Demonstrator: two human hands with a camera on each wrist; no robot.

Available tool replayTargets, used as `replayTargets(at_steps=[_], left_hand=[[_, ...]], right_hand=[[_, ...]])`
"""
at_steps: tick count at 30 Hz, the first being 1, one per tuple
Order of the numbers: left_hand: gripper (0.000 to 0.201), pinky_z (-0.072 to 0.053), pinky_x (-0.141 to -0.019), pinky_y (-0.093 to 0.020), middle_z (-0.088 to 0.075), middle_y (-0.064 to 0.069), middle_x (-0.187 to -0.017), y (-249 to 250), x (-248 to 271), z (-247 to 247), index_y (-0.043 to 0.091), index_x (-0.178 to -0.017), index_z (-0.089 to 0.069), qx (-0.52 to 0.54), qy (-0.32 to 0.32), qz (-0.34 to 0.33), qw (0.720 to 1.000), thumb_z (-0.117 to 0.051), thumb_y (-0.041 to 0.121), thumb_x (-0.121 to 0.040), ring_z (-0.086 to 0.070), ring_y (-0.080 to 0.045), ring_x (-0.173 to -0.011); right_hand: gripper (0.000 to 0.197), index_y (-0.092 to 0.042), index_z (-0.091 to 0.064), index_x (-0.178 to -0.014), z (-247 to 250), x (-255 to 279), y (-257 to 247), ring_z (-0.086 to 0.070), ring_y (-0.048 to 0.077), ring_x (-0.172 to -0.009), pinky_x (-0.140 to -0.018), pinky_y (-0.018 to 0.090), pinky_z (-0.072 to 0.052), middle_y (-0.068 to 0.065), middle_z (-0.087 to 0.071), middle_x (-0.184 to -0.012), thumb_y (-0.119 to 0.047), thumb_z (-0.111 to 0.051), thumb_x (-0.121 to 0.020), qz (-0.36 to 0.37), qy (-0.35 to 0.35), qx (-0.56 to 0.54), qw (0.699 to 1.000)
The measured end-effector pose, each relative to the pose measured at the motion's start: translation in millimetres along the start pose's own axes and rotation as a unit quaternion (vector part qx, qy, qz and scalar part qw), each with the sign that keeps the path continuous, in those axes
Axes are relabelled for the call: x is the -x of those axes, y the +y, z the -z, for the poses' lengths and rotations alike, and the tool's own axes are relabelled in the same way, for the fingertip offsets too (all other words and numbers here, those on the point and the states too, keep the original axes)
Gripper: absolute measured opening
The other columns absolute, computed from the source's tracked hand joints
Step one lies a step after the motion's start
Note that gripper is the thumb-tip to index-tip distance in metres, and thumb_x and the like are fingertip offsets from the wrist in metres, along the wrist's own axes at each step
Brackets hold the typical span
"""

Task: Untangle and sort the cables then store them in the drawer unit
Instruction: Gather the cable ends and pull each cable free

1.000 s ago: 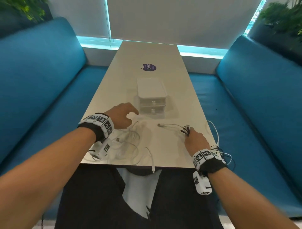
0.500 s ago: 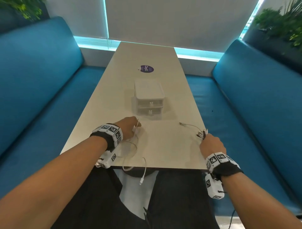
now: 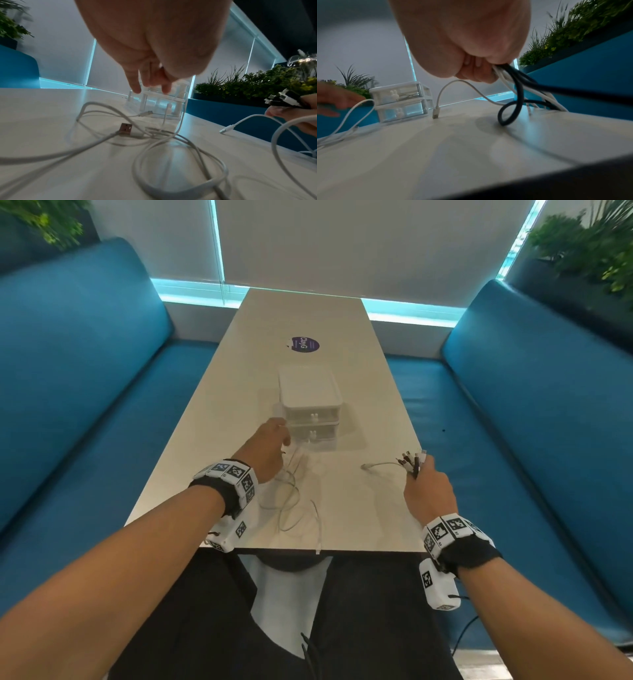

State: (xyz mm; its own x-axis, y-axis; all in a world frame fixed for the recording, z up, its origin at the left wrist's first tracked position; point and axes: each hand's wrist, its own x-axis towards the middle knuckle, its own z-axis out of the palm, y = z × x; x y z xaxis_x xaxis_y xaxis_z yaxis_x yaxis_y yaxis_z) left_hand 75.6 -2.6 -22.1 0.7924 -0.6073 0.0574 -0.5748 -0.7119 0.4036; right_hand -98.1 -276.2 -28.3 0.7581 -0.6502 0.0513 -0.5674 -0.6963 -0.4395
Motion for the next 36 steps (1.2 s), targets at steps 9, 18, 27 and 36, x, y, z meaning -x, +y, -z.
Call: replayTargets(at_steps=[9, 18, 27, 36], left_hand=[[0.048, -0.047, -0.083, -0.035, -0.055, 0.003, -0.108, 63.5, 16.8, -12.2, 0.025, -0.114, -0.056, -0.126, -0.236, -0.087, 0.959, -0.068, 0.057, -0.08, -0.054, -0.018, -0.093], [0.025, -0.043, -0.077, -0.031, -0.059, -0.011, -0.115, 67.2, 15.0, -15.9, 0.008, -0.113, -0.067, -0.146, -0.222, -0.084, 0.96, -0.047, 0.007, -0.099, -0.062, -0.031, -0.097], [0.009, -0.043, -0.06, -0.039, -0.057, -0.01, -0.08, 69.8, 10.3, -7.1, 0.015, -0.106, -0.042, -0.052, -0.065, -0.064, 0.994, -0.034, 0.013, -0.102, -0.055, -0.032, -0.069], [0.008, -0.054, -0.071, -0.046, -0.071, 0.002, -0.083, 81.6, 5.1, -3.8, 0.018, -0.101, -0.041, 0.065, -0.01, -0.018, 0.998, -0.036, 0.024, -0.103, -0.064, -0.025, -0.071]], right_hand=[[0.027, -0.014, -0.057, -0.108, -9.1, 5.6, -5.7, -0.063, 0.032, -0.083, -0.077, 0.045, -0.054, 0.014, -0.067, -0.095, -0.035, -0.041, -0.102, 0.105, -0.128, 0.061, 0.984], [0.026, -0.013, -0.061, -0.106, -3.7, 3.0, -12.3, -0.062, 0.025, -0.077, -0.074, 0.037, -0.055, 0.005, -0.061, -0.092, -0.028, -0.04, -0.102, 0.104, -0.158, 0.185, 0.964], [0.029, -0.004, -0.065, -0.11, 24.2, -24.0, -28.1, -0.059, 0.042, -0.104, -0.087, 0.045, -0.049, 0.022, -0.065, -0.113, -0.019, -0.043, -0.1, -0.004, -0.025, -0.054, 0.998], [0.034, -0.012, -0.074, -0.091, 10.5, -6.8, -78.8, -0.061, 0.028, -0.086, -0.074, 0.029, -0.041, 0.006, -0.069, -0.093, -0.027, -0.046, -0.101, 0.052, -0.102, -0.168, 0.979]])
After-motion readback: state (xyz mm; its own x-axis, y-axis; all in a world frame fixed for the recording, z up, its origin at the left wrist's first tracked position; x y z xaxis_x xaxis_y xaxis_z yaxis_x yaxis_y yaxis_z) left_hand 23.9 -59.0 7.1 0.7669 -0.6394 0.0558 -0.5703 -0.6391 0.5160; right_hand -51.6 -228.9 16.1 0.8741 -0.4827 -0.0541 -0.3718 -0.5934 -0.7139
